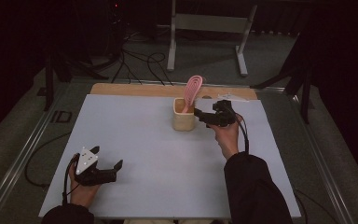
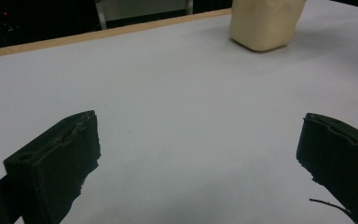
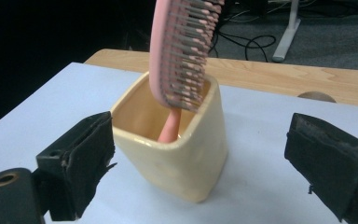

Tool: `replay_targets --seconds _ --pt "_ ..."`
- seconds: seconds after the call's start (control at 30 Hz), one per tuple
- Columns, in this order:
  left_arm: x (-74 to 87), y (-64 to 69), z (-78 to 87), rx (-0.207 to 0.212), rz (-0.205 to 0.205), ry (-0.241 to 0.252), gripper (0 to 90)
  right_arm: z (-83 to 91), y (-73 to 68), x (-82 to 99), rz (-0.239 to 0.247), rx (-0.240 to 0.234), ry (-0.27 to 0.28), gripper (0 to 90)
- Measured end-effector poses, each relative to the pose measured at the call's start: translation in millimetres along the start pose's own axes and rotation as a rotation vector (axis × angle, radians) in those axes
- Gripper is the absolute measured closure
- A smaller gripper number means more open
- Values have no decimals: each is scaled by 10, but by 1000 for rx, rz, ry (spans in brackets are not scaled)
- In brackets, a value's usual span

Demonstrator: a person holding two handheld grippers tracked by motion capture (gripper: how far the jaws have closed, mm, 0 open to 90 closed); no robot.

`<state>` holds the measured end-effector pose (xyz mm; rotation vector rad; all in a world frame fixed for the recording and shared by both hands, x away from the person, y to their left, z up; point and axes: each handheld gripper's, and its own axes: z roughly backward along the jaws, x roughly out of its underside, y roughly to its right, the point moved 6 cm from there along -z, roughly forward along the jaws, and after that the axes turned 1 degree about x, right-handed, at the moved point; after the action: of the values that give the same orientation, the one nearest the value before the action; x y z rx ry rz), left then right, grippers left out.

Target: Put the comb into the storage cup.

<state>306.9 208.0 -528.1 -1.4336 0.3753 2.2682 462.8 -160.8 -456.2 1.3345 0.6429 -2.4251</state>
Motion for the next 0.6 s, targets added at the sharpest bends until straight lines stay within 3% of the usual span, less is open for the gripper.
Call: replay_targets --seconds 0.6 --pt "1 12 -16 0 1 0 1 438 209 340 -72 -33 -7 81"
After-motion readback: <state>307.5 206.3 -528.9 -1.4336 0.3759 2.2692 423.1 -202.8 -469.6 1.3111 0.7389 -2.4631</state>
